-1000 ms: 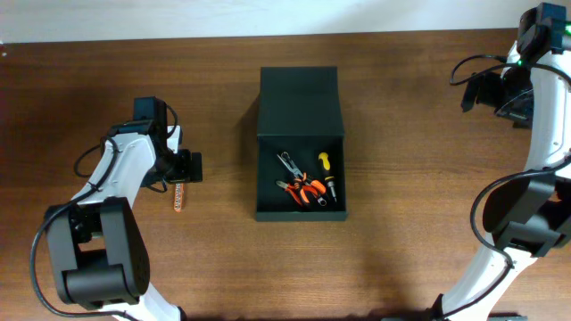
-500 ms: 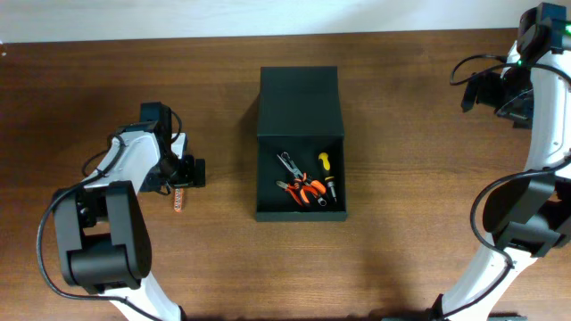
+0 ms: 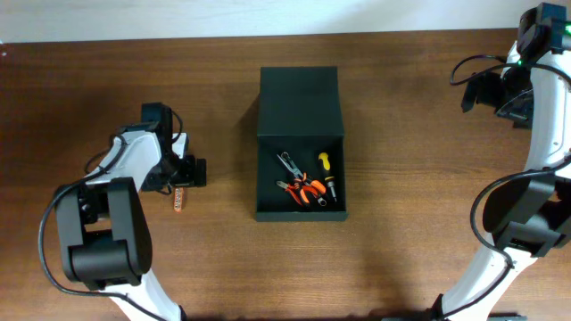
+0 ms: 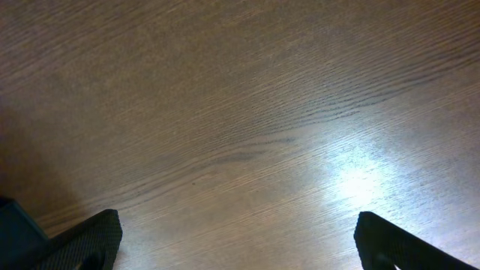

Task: Pack container
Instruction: 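Lower the left gripper toward the orange socket bit strip, then close the left gripper on the orange socket strip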

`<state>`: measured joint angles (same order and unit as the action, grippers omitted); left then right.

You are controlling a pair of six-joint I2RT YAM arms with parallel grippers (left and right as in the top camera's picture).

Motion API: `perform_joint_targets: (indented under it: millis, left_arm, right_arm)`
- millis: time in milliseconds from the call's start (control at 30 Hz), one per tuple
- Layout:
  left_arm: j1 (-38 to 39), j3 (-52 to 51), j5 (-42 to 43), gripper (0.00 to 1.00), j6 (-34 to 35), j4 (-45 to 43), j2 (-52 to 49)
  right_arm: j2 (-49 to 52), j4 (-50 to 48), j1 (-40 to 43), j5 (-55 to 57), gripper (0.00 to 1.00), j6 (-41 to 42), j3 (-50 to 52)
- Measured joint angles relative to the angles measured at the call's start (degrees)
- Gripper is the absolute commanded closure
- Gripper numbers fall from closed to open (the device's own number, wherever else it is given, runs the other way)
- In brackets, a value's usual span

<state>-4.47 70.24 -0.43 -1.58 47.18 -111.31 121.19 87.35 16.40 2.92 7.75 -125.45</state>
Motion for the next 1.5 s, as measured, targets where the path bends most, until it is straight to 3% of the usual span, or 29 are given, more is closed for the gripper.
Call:
perform_joint_targets:
  millis: [267,500,600,700,1067,1167,1267,1500]
  left_arm:
    - [0.0,0.0,0.07,0.0,-0.17,0.07,-0.04]
    - [0.0,0.0,0.04,0.36,-0.79,0.7,-0.04]
    - [0.0,0.0,0.07,0.43,-0.76,0.76,-0.04]
    - [0.0,0.0,0.07,0.56,-0.85,0.76,-0.04]
    - [0.0,0.0,0.07,0.73,-0.83,0.7,-0.09]
    - [-0.02,0.0,0.07,0.89,-0.66,0.52,-0.09]
    - [0.0,0.0,0.11,0.96,-0.87,0.46,-0.09]
    - [0.0,0.04,0.13,0.98,-0.83,0.44,-0.09]
  right_arm:
    - [0.0,0.0,0.0,0.0,0.01,0.02,0.0]
    - [0.0,0.0,0.0,0.0,0.01,0.02,0.0]
    - [0.0,0.0,0.0,0.0,0.01,0.02,0.0]
    - [0.0,0.0,0.0,0.0,0.01,0.0,0.0]
    - [0.0,0.0,0.0,0.0,0.01,0.02,0.0]
    - [0.0,0.0,0.0,0.0,0.01,0.0,0.0]
    - [0.0,0.0,0.0,0.0,0.01,0.0,0.0]
    - [0.0,0.0,0.0,0.0,0.01,0.0,0.0]
